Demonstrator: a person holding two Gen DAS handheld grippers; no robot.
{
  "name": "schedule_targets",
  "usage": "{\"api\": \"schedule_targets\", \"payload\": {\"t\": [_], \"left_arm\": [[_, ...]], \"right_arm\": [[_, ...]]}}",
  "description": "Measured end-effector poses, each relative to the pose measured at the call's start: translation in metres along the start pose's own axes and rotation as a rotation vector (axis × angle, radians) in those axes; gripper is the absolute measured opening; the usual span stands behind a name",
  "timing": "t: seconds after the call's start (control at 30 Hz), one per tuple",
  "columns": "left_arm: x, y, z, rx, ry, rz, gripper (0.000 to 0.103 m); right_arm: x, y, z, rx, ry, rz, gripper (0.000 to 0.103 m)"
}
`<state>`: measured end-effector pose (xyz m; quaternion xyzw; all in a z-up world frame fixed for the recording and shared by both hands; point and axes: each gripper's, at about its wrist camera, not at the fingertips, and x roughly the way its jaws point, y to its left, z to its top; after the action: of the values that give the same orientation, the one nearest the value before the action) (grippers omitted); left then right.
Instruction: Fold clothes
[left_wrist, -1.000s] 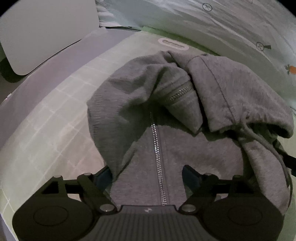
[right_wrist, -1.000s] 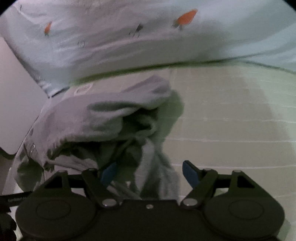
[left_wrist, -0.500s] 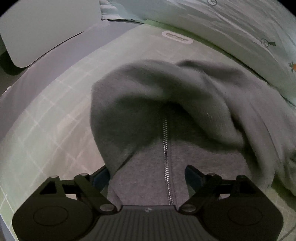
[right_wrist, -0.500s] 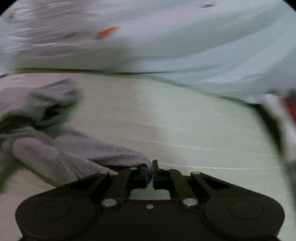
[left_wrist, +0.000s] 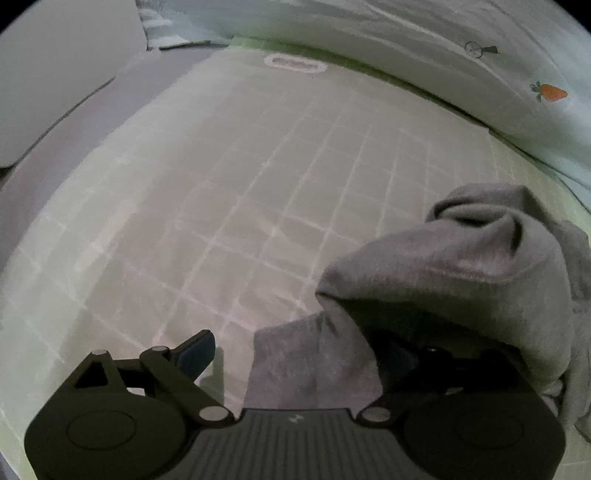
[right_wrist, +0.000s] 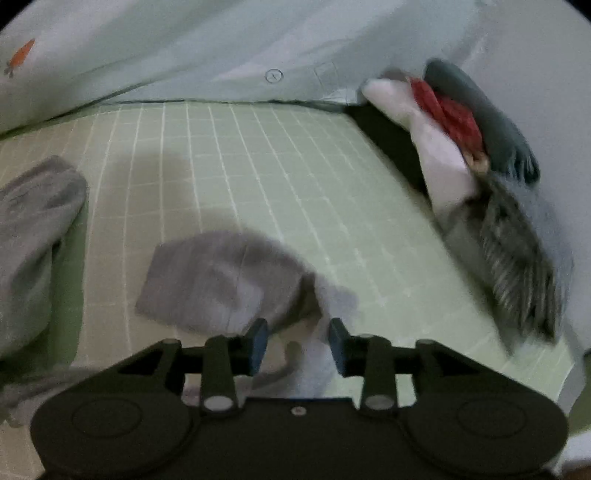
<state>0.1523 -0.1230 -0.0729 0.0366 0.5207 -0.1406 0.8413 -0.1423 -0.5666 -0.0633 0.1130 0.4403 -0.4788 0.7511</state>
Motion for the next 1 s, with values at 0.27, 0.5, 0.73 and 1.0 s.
{"api": "schedule_targets", "payload": {"t": [0.27, 0.5, 0.73, 1.0], "left_arm": [[-0.048, 0.015, 0.014, -0.082, -0.123, -0.024, 0.094], [-0.076, -0.030, 0.031, 0.086, -0.257, -0.129, 0.092], [-0.059, -0.127, 0.041, 0.368, -0.244, -0.244, 0.084], [-0.004, -0.196, 0.051, 0.386, -0.057, -0.322, 0.084]], "right_arm": [[-0.019, -0.013, -0.010, 0.139, -0.086, 0.101, 0.093], [-0.010, -0.012, -0.004, 0.126, -0.073, 0.134, 0.095], [0.000, -0.009, -0.008, 0.145, -0.051, 0.159, 0.096], [0.009, -0.008, -0.019, 0.193, -0.001, 0.146, 0.096]]}}
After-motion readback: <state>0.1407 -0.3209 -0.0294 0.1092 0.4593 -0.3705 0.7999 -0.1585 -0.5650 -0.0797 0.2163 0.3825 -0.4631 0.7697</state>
